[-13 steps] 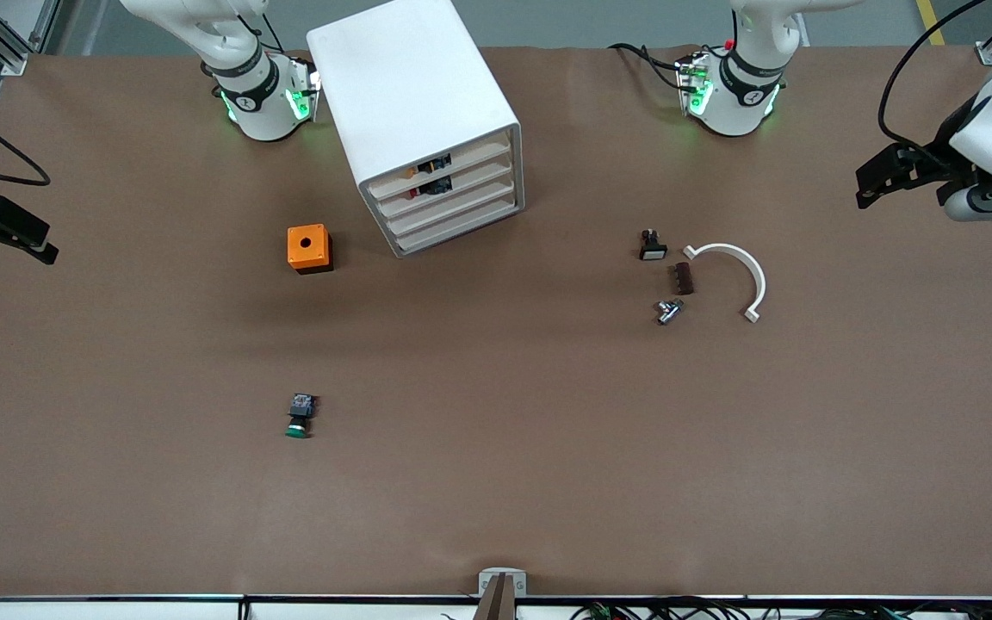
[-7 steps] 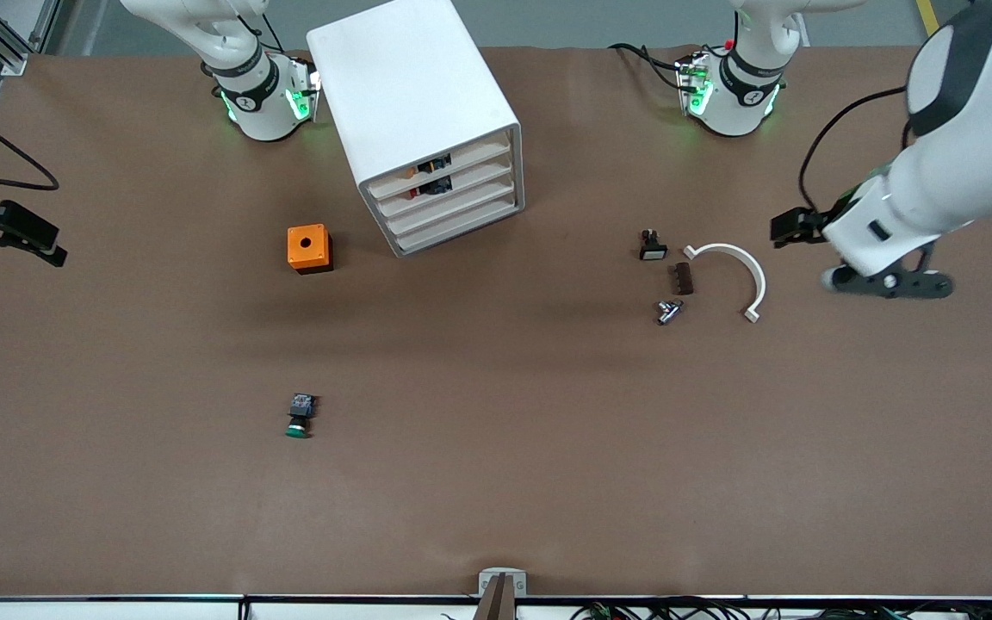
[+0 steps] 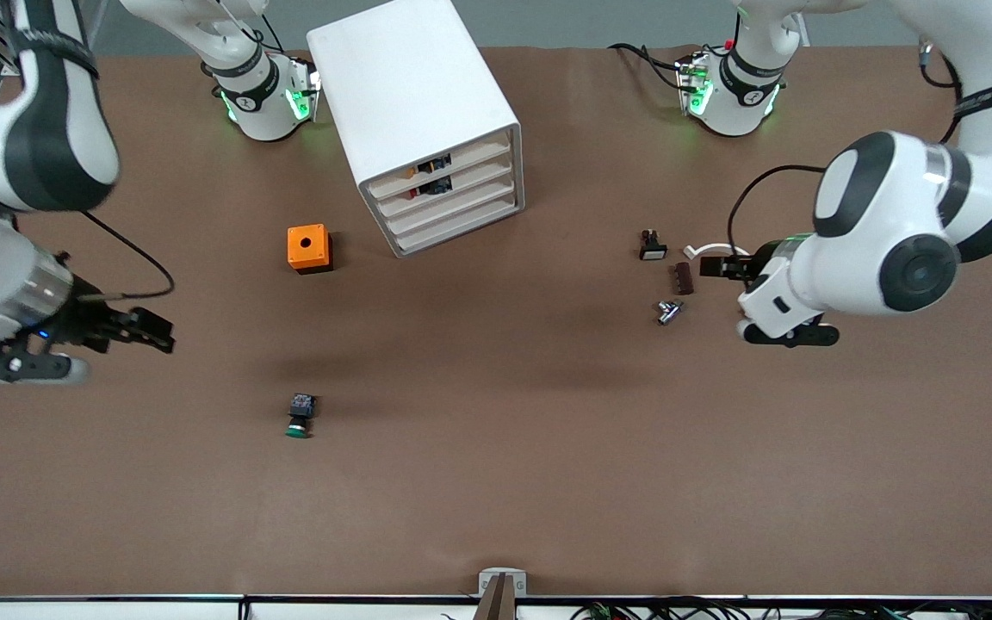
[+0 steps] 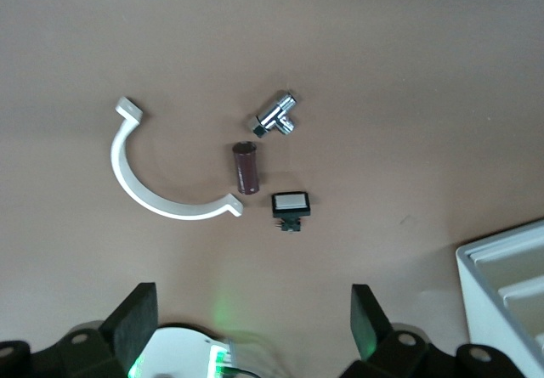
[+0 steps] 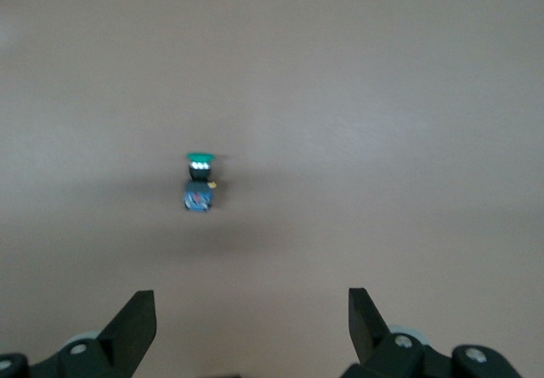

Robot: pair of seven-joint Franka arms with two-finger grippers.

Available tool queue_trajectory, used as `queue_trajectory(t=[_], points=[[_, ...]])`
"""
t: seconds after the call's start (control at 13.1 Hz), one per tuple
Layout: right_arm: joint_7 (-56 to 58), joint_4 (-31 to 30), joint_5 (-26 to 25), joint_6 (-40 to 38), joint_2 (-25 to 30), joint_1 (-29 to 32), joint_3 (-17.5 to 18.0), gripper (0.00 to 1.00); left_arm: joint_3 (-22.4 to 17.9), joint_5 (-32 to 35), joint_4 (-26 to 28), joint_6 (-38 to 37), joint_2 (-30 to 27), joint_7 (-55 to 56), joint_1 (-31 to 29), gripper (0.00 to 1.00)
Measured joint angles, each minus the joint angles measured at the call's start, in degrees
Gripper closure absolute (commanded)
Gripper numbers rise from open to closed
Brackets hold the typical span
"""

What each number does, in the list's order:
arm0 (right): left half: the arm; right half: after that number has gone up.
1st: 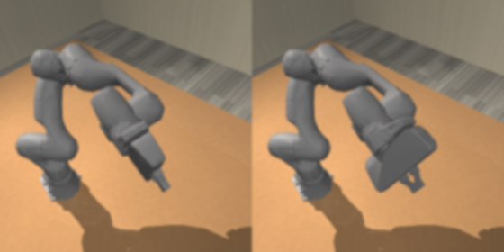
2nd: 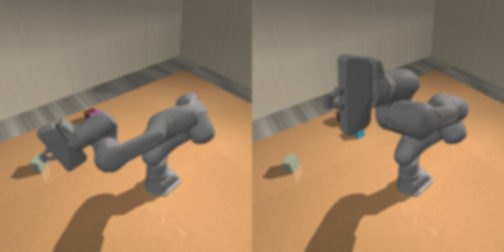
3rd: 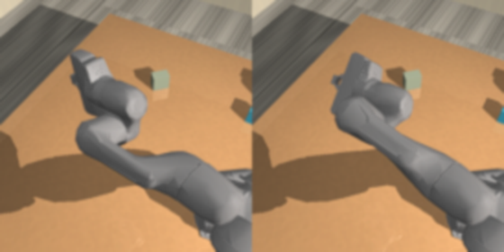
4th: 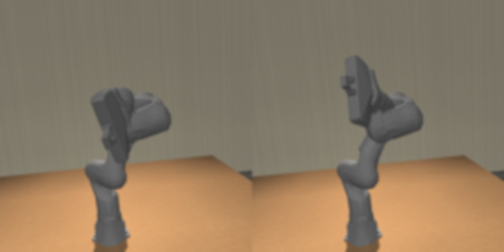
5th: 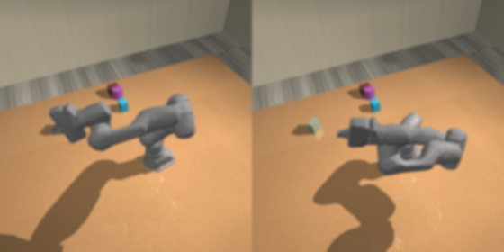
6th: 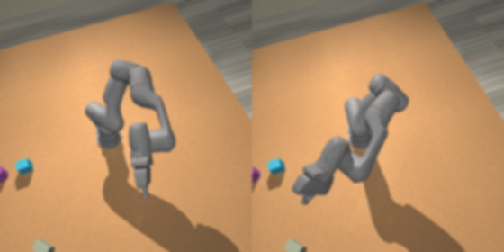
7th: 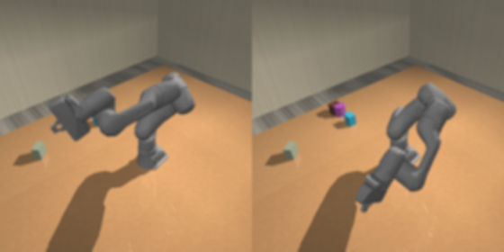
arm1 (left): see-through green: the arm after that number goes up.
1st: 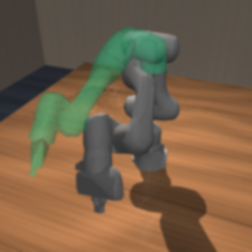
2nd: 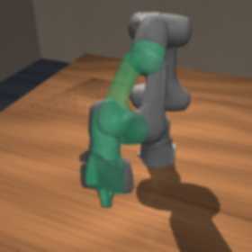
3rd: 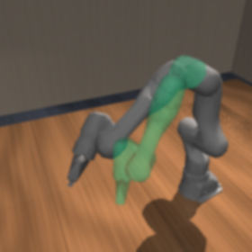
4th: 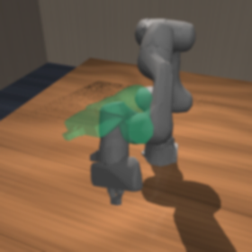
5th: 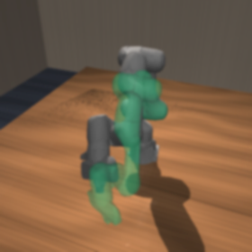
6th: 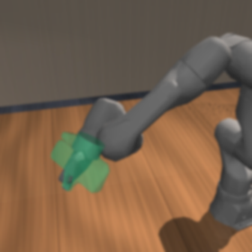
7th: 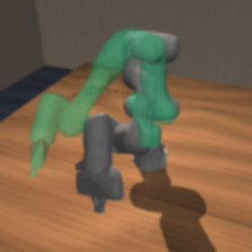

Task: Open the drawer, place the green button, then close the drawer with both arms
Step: 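Reach the right gripper to the green button while the left gripper reaches the drawer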

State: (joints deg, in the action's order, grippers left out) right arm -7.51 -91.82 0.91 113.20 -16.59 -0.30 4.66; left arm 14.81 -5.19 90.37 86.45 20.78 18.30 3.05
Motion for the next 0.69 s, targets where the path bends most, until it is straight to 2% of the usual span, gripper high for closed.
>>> queue_trajectory(t=[0.38, 0.69], points=[[-8.4, -0.3, 0.0, 15.7, -12.0, -0.1, 3.7, 0.0, 0.1, -5.5, -4.4, 0.4, 9.0, 20.5, 5.4, 0.0], [-9.7, -0.3, 0.0, 26.2, -20.7, 0.0, 5.6, 0.0, 0.1, -9.4, -6.4, 5.2, 14.4, 36.8, 10.3, 0.0]])
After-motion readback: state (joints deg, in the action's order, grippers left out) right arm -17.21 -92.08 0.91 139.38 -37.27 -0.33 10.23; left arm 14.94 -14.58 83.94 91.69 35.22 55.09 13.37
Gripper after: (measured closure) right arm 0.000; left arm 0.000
